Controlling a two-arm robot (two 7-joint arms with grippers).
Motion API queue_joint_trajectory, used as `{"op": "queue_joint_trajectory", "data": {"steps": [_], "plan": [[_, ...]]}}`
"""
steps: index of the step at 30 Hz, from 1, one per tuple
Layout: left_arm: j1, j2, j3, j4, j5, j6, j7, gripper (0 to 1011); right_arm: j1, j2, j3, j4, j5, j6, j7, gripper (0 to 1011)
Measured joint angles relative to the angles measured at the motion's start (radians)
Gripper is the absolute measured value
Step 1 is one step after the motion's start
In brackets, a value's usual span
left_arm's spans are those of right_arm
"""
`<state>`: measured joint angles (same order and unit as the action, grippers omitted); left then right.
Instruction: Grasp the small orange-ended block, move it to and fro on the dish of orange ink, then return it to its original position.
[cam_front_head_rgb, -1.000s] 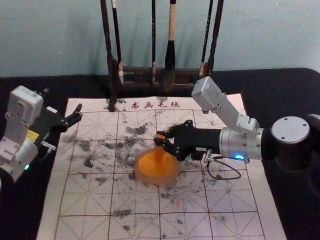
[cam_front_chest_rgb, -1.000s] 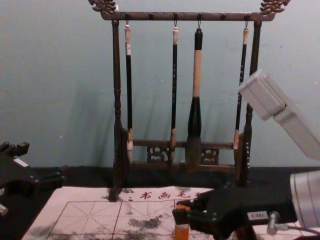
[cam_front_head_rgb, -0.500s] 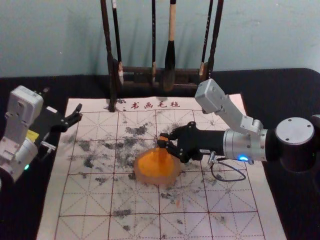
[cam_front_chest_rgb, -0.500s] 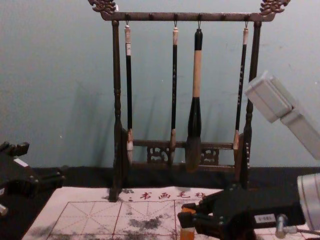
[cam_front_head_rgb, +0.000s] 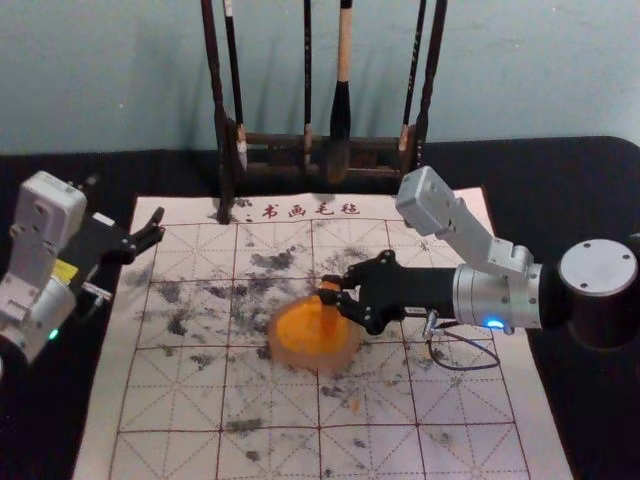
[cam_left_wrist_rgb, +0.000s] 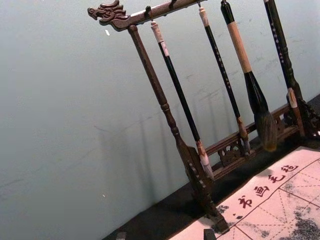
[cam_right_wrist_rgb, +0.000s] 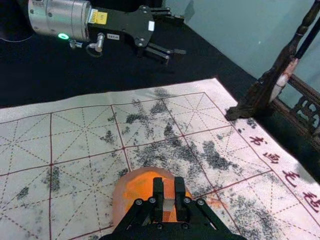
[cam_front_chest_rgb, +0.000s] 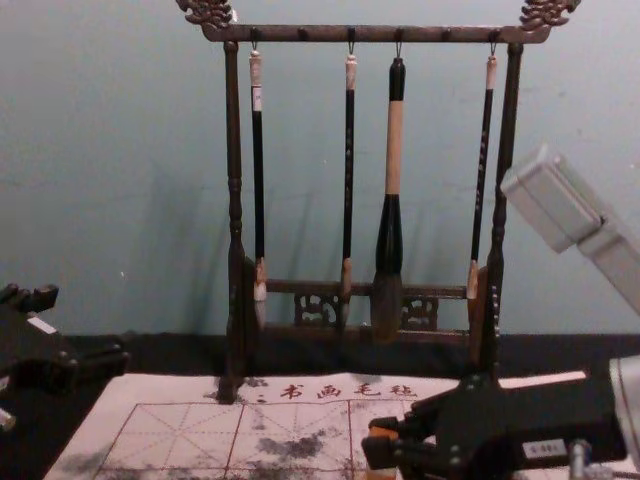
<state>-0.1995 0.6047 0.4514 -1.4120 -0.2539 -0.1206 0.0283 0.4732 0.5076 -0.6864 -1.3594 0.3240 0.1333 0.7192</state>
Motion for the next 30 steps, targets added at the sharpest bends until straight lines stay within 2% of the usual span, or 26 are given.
{"op": "queue_joint_trajectory", "data": {"steps": [16,30], "plan": [[0.000,0.000,0.000,0.000,0.000,0.000,0.000,1001,-0.007,0.005,-0.014,-0.015,0.001,-0.006,0.018,130],[0.000,0.000,0.000,0.000,0.000,0.000,0.000,1001,0.006,-0.019,-0.031,-0.005,0.005,-0.006,0.022,131]]}}
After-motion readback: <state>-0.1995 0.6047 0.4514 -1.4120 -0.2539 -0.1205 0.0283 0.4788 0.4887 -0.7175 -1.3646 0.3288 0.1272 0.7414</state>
